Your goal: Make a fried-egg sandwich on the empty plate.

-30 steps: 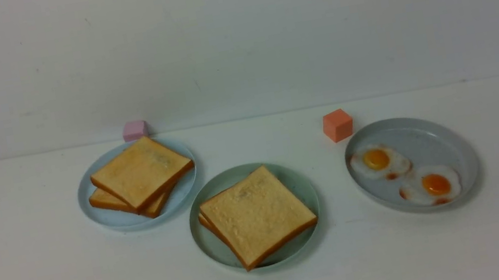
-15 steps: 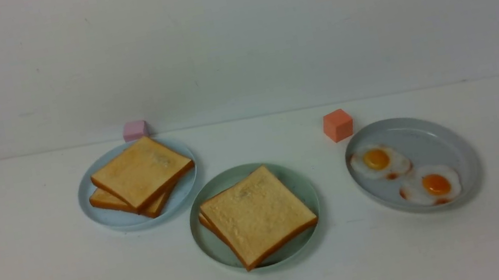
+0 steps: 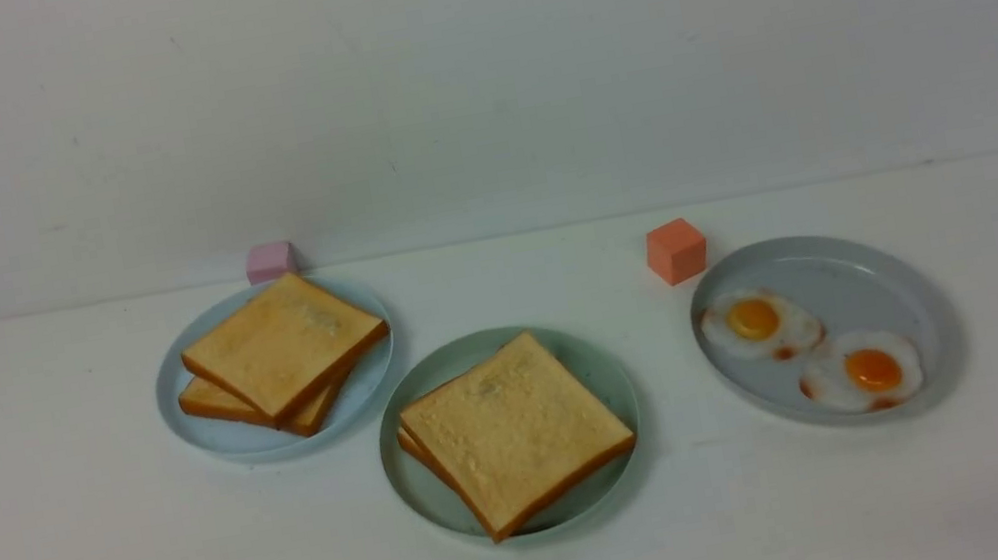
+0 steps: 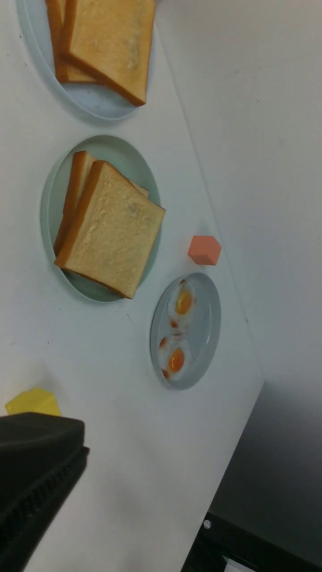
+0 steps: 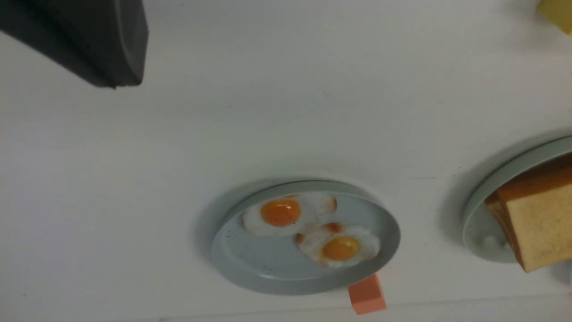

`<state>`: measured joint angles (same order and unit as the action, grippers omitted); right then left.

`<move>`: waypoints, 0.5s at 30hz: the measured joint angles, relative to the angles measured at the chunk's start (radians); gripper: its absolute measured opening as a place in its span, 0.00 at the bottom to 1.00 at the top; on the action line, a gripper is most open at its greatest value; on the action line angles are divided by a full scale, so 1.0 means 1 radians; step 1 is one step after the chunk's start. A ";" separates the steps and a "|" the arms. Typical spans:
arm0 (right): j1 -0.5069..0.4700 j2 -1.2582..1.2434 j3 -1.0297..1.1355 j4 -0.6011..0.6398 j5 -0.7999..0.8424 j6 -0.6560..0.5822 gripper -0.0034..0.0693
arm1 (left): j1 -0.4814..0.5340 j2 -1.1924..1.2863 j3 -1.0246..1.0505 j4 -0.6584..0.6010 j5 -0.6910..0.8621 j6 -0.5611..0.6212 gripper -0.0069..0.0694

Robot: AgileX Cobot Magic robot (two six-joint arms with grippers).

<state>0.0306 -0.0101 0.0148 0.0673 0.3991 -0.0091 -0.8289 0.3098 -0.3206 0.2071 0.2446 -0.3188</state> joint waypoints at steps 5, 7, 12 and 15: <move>0.000 0.000 0.000 -0.002 -0.005 0.003 0.03 | 0.000 -0.001 0.000 0.000 0.000 0.000 0.08; 0.000 0.000 0.001 -0.003 -0.006 0.003 0.03 | 0.000 -0.001 0.000 0.000 0.000 0.000 0.08; 0.000 0.000 0.001 -0.003 -0.006 0.009 0.04 | 0.000 -0.001 0.000 0.000 0.000 0.000 0.08; 0.000 0.000 0.001 -0.003 -0.006 0.009 0.04 | 0.000 -0.001 0.000 0.000 0.000 0.000 0.08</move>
<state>0.0306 -0.0101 0.0155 0.0646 0.3930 0.0000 -0.8289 0.3088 -0.3206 0.2071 0.2446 -0.3188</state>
